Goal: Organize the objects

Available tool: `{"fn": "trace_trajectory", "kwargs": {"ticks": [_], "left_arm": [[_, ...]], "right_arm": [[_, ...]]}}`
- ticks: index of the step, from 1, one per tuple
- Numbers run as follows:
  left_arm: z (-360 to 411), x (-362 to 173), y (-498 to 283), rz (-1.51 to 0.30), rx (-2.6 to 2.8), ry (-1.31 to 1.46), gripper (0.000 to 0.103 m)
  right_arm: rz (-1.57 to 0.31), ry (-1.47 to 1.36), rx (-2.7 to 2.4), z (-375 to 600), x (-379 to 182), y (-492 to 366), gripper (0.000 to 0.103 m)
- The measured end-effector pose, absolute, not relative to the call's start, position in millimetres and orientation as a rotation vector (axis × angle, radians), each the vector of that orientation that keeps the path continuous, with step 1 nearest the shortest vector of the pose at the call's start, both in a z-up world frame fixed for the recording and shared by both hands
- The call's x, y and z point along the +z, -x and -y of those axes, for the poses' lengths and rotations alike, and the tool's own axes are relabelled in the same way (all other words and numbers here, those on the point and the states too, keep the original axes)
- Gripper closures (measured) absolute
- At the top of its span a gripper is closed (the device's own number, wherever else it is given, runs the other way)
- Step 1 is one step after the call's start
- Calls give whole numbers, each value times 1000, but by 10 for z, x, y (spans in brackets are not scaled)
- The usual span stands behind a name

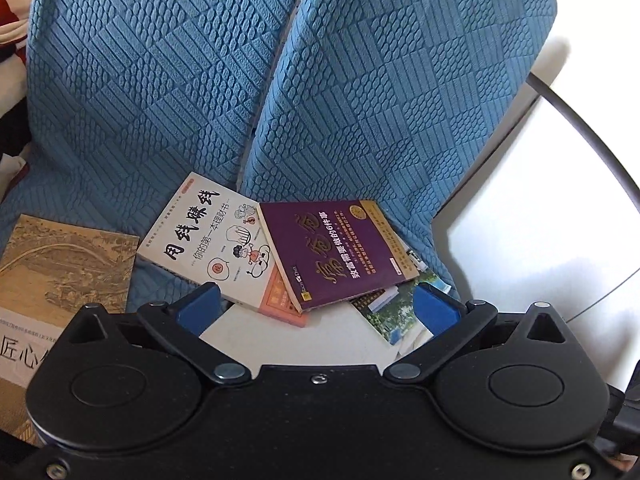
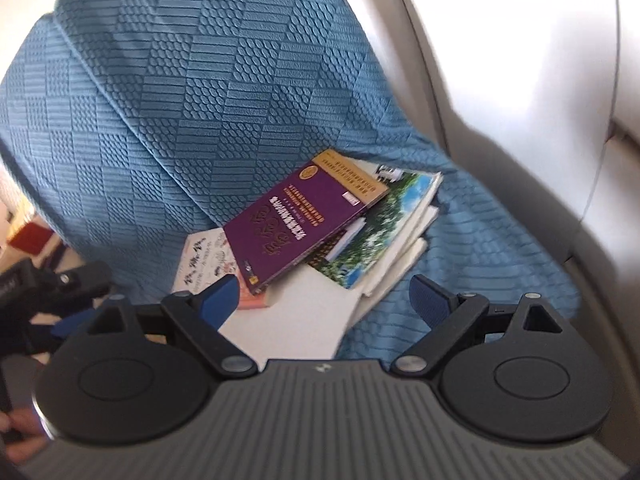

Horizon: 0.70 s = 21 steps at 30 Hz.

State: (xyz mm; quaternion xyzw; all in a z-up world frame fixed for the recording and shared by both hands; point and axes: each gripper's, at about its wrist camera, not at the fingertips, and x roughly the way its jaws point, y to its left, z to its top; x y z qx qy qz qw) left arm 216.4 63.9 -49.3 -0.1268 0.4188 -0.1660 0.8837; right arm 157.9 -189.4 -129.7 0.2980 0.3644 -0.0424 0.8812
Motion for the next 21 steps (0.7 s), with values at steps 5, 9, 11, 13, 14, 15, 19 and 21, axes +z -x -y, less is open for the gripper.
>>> {"fn": "trace_trajectory", "kwargs": {"ticks": [5, 9, 11, 13, 14, 15, 19, 21], "left_arm": [[-596, -668, -2432, -898, -373, 269, 11], [-598, -844, -2595, -931, -379, 279, 24], [-613, -939, -2660, -950, -384, 294, 29], [-627, -1039, -2724, -968, -385, 315, 35], [-632, -1090, -2751, -980, -386, 323, 36], [-635, -1145, -2779, -993, -388, 332, 44], [-653, -1378, -2883, -1063, -410, 380, 66], [-668, -1463, -2906, -1082, -414, 392, 71]], "right_arm": [[-772, -770, -49, 1870, -1588, -1895, 23], [-816, -874, -23, 1809, -1869, -2163, 39], [-843, -920, -10, 1770, -2015, -2288, 46], [-871, -984, 4, 1738, -2170, -2409, 53], [-888, -1013, 10, 1720, -2243, -2467, 54], [-901, -1036, 13, 1700, -2304, -2520, 54], [-923, -1088, 22, 1654, -2488, -2663, 55], [-929, -1112, 20, 1647, -2565, -2724, 57]]}}
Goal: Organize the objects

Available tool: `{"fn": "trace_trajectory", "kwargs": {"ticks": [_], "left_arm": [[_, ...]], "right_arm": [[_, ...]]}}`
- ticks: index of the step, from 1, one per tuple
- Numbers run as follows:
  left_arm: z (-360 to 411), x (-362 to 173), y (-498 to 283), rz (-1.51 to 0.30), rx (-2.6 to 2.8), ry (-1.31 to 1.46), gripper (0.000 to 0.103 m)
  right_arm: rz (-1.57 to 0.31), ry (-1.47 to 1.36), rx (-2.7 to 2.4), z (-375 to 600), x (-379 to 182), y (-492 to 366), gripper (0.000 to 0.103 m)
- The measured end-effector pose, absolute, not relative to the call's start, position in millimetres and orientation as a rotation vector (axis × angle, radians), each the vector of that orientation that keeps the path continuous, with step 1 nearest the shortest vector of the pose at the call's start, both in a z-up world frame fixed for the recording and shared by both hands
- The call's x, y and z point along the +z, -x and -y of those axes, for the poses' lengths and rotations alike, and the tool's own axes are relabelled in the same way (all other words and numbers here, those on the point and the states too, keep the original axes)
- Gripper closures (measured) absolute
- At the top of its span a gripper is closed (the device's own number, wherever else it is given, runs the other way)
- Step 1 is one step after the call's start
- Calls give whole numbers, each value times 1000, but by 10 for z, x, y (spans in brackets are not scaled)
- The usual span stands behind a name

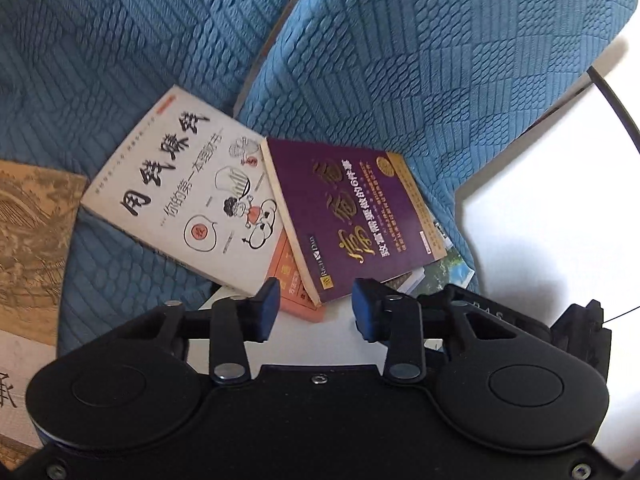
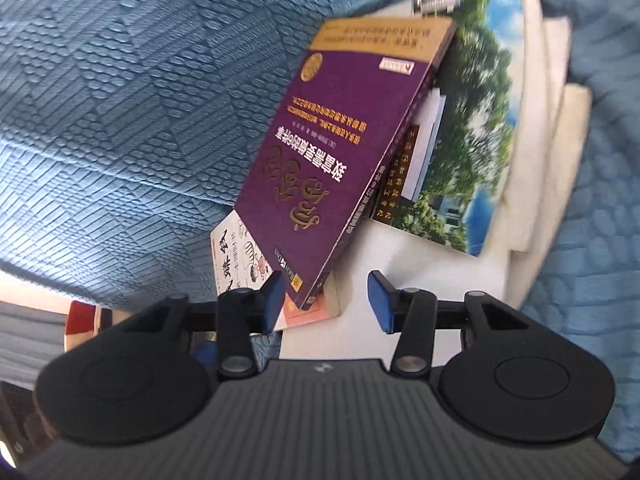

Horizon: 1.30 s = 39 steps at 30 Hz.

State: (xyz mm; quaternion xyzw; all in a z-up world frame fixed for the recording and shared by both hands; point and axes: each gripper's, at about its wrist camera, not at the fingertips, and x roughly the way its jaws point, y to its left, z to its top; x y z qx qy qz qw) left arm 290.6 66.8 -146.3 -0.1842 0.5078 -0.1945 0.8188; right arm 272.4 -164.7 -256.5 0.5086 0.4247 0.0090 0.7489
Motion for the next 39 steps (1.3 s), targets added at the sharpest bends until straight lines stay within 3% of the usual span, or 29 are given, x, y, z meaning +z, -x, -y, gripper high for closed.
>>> {"fn": "trace_trajectory", "kwargs": {"ticks": [6, 10, 16, 27, 32, 35, 39], "left_arm": [[-712, -1619, -2993, -1127, -432, 471, 74], [-711, -1664, -3041, -1142, -478, 526, 62], [-736, -1731, -3117, -1172, -490, 637, 46], [-768, -1896, -3315, -1177, -503, 878, 45], [-649, -1994, -3425, -1185, -498, 926, 48], [-602, -2093, -3478, -1215, -463, 970, 55], [-528, -2148, -3527, -1248, -417, 938, 78]], "right_arm": [[-914, -1159, 0, 1665, -2664, -2847, 66], [-913, -1183, -20, 1706, -2744, -2930, 80], [-896, -1179, 2, 1694, -2712, -2943, 81], [-839, -1176, 70, 1737, -2438, -2941, 85], [-851, -1184, 75, 1777, -2448, -2955, 85], [-852, -1191, 83, 1801, -2463, -2936, 85], [-872, -1199, 90, 1865, -2514, -2938, 84]]}}
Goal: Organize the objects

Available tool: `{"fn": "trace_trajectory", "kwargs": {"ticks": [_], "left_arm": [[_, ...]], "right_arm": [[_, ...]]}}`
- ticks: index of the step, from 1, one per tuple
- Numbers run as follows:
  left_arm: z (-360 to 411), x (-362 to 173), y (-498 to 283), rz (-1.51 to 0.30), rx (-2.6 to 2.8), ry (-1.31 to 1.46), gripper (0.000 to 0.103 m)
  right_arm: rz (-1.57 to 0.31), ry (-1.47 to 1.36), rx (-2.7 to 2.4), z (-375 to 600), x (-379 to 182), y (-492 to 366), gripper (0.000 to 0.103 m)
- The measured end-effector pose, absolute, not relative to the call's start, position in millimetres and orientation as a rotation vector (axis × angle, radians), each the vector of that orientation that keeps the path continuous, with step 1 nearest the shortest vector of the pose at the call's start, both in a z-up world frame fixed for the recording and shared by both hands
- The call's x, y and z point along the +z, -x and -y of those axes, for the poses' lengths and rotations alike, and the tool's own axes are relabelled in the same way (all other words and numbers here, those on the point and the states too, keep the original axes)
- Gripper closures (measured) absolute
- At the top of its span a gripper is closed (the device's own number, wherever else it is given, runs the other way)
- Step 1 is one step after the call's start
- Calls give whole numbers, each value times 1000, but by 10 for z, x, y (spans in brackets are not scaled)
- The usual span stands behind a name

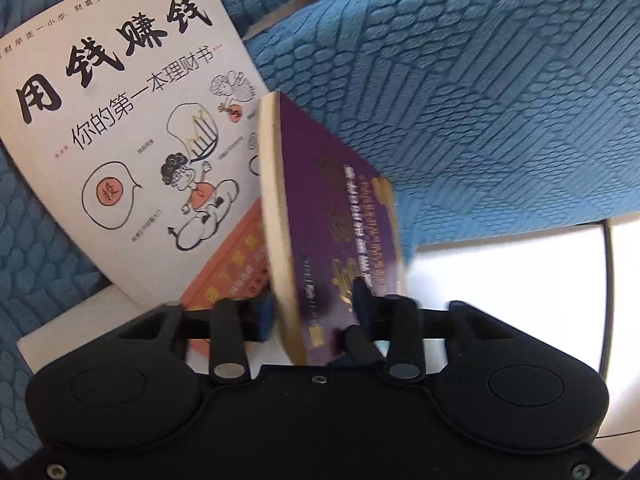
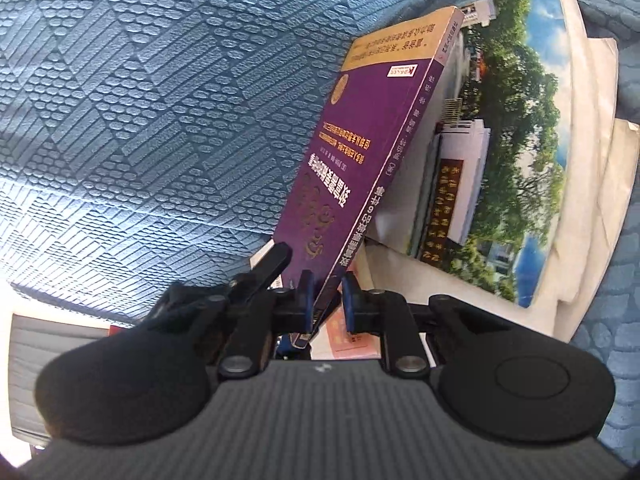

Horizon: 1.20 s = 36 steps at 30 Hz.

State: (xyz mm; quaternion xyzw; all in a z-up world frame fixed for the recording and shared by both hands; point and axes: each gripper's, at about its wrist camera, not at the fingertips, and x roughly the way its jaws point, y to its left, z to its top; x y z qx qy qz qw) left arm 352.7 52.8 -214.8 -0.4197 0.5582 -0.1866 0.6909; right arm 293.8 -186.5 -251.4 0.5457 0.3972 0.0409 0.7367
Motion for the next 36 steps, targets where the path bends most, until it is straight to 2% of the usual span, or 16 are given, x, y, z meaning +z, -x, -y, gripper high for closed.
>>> {"fn": "trace_trajectory", "kwargs": {"ticks": [10, 18, 25, 36], "left_arm": [[-462, -2036, -3566, -1221, -437, 943, 86], [-423, -1900, -3566, -1196, -457, 910, 87], [-367, -1833, -3505, -1201, -491, 901, 88], [-385, -1529, -3379, -1155, -550, 904, 87]], "right_arm": [[-770, -1359, 24, 2061, -2705, -2926, 80], [-670, -1450, -65, 2310, -2854, -3016, 76], [-640, -1391, -140, 2460, -2788, -3052, 73], [-588, -1169, -155, 2346, -2291, -2895, 79]]}}
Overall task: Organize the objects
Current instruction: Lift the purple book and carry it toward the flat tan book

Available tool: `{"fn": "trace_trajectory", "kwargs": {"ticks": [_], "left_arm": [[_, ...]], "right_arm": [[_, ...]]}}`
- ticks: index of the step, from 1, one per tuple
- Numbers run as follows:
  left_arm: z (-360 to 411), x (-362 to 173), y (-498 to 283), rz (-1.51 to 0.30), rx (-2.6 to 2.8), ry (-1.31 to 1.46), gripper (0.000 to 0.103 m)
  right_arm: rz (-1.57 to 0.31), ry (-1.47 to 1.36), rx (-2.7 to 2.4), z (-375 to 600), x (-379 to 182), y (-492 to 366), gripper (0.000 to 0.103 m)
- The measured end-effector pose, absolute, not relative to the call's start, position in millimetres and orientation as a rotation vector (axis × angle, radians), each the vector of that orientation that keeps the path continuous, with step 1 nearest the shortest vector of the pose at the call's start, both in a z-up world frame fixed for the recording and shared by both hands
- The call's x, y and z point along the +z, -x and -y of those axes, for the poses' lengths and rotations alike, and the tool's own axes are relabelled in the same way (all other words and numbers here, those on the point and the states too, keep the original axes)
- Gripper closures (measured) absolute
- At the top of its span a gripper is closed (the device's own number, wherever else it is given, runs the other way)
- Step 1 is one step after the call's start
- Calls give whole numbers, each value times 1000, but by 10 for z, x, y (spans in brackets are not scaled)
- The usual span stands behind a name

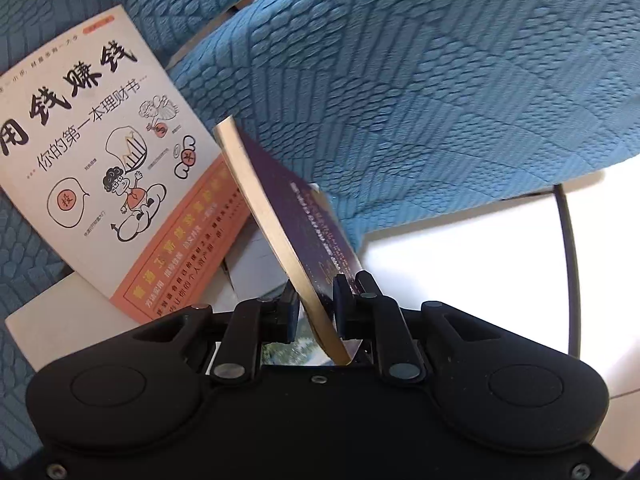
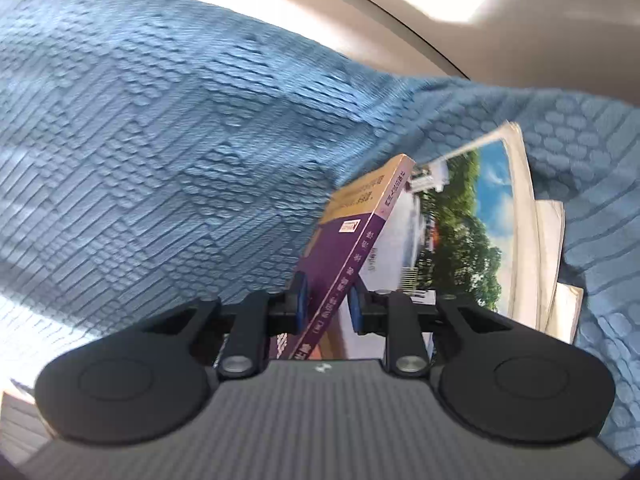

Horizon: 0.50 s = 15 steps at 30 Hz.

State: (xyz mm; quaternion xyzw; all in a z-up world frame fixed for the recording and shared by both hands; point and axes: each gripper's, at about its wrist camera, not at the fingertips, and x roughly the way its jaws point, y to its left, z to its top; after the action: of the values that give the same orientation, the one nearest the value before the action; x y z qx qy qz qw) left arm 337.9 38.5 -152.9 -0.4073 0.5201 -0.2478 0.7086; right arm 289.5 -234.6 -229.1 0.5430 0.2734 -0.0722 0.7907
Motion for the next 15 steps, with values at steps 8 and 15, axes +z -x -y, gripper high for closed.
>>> {"fn": "trace_trajectory", "kwargs": {"ticks": [8, 15], "left_arm": [[-575, -1300, -3103, -1146, -570, 878, 87], [-759, -1185, -2798, -1137, -576, 889, 86]], "right_arm": [[-600, -1100, -141, 2200, -2065, -2690, 79], [-614, -1055, -116, 2061, -1919, -2421, 79]]}}
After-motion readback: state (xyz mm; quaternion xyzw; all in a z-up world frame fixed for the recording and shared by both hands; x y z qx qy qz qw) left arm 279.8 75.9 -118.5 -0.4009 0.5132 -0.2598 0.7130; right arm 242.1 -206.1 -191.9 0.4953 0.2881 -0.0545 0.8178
